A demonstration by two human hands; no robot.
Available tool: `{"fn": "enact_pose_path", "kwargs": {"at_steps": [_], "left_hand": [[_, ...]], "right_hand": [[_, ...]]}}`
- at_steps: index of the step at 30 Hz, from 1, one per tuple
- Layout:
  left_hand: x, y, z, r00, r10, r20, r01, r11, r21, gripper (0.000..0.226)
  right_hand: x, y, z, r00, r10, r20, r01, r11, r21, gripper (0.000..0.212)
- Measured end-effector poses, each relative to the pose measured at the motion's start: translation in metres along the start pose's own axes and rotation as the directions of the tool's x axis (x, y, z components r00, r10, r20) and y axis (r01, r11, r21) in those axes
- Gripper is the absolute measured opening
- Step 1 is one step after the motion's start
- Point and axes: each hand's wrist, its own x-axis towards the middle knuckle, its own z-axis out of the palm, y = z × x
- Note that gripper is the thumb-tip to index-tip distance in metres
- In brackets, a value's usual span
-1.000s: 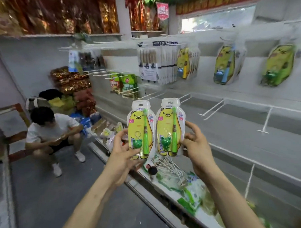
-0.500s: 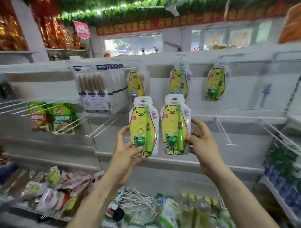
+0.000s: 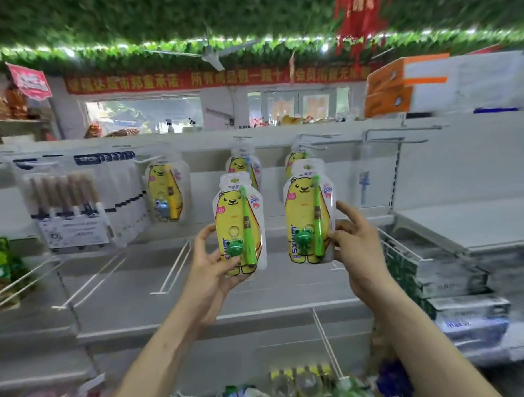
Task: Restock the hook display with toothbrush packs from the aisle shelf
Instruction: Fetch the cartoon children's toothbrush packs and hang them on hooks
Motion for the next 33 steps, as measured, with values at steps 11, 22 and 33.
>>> {"fn": "enact_pose_path", "kwargs": {"at_steps": [11,22,33], "left_hand": [[0.016,-0.008,0.038,1.0,0.024,0.016,-0.024,1.0,0.003,0.075],[0.03,-0.021,0.058,0.999,0.043,-0.02,-0.043,0.999,0.015,0.074],[0.041,-0.04,0.076,0.991,0.049,-0.123,-0.045,0.998,0.035,0.072]], "right_hand": [[0.037,-0.018,-0.032,0.997,-0.077,-0.012,0.076,0.997,-0.024,0.064],[0.085,-0.013,-0.039,0.996,-0.08,0.044,0.083,0.995,-0.054,0.055],[0.204,0.034,-0.01,0.991,0.129,0.031,-0.123,0.982,-0.146,0.02]]}}
